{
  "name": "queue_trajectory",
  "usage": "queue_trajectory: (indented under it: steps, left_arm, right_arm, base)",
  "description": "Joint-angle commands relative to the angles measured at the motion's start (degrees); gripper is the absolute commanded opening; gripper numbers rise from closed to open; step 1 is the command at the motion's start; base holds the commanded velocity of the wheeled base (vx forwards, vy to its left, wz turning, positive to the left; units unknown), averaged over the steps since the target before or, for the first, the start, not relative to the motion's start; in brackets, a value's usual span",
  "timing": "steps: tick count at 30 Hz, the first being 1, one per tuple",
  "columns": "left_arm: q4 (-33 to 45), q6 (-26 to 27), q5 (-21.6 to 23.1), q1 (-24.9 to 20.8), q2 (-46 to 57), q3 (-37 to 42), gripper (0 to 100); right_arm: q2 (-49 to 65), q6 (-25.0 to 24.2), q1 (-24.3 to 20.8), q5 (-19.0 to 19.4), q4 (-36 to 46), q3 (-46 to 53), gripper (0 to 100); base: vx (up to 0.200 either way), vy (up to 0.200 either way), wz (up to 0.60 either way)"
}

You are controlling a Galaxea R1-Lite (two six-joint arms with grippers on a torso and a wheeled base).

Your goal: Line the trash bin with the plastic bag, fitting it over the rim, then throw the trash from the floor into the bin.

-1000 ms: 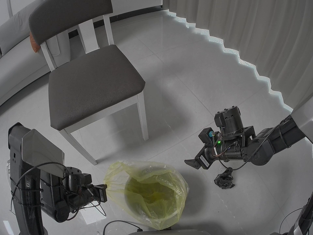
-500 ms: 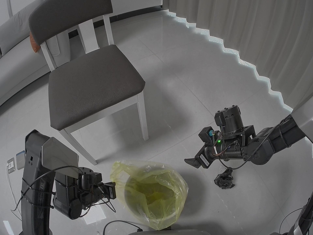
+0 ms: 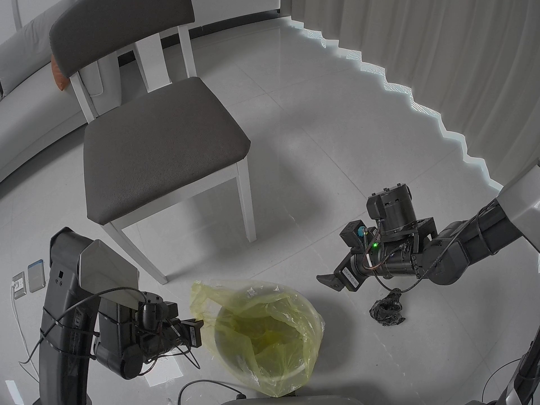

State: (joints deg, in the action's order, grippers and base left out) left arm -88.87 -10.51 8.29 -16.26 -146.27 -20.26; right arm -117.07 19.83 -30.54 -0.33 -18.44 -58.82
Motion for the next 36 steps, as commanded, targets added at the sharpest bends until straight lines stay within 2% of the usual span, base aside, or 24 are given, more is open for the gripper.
queue_trajectory:
  steps: [1, 4, 8, 13, 14, 17, 18, 21, 24, 28, 36]
  left_arm:
    - [-1.1, -0.5, 2.6, 0.9, 4.0, 5.2, 100]
    - [-1.1, -0.3, 2.7, 1.7, 4.5, 6.0, 100]
    - [-1.1, -0.1, 3.0, 5.0, 6.4, 9.1, 100]
    - [-1.1, -0.1, 5.3, 8.3, 13.4, 13.7, 100]
    - [-1.1, -0.3, 6.7, 8.7, 18.3, 15.9, 100]
    - [-1.1, -0.3, 7.0, 8.4, 23.7, 17.5, 100]
    - [-1.1, -0.3, 7.0, 7.0, 27.7, 18.9, 100]
    - [-1.1, -0.6, 6.4, 3.4, 31.5, 20.1, 100]
    - [-1.1, -0.7, 5.8, 2.0, 32.1, 20.3, 100]
    - [-1.1, -1.3, 3.8, 2.4, 33.4, 20.3, 100]
    - [5.2, -3.0, 4.1, 3.0, 42.6, 20.3, 100]
  right_arm:
    - [0.3, -0.1, 0.0, 0.0, 0.0, 0.1, 100]
    - [0.3, -0.1, -0.1, 0.1, 0.0, 0.4, 100]
    - [0.7, -0.1, -0.2, 0.2, 0.1, 1.0, 100]
    - [0.7, -0.1, -0.2, 0.2, 0.0, 0.8, 100]
    - [0.7, -0.1, -0.3, 0.2, 0.0, 0.7, 100]
    - [0.7, -0.1, -0.8, 0.2, 0.0, 0.7, 100]
    - [0.7, -0.1, -1.4, 0.2, 0.0, 0.8, 100]
    - [0.4, -0.4, -3.8, 0.2, 0.0, 1.0, 100]
    - [0.1, -0.8, -8.2, 0.2, -0.1, 0.5, 100]
    - [-3.1, -0.9, -13.1, 0.1, -2.6, -2.4, 100]
    - [-8.9, 2.5, -13.8, 0.2, -3.6, -7.6, 100]
  base:
    - [0.0, 0.0, 0.0]
    - [0.0, 0.0, 0.0]
    - [0.0, 0.0, 0.0]
    - [0.0, 0.0, 0.0]
    - [0.0, 0.0, 0.0]
    - [0.0, 0.0, 0.0]
    - [0.0, 0.0, 0.0]
    - [0.0, 0.0, 0.0]
    - [0.0, 0.0, 0.0]
    - [0.0, 0.0, 0.0]
    - [0.0, 0.0, 0.0]
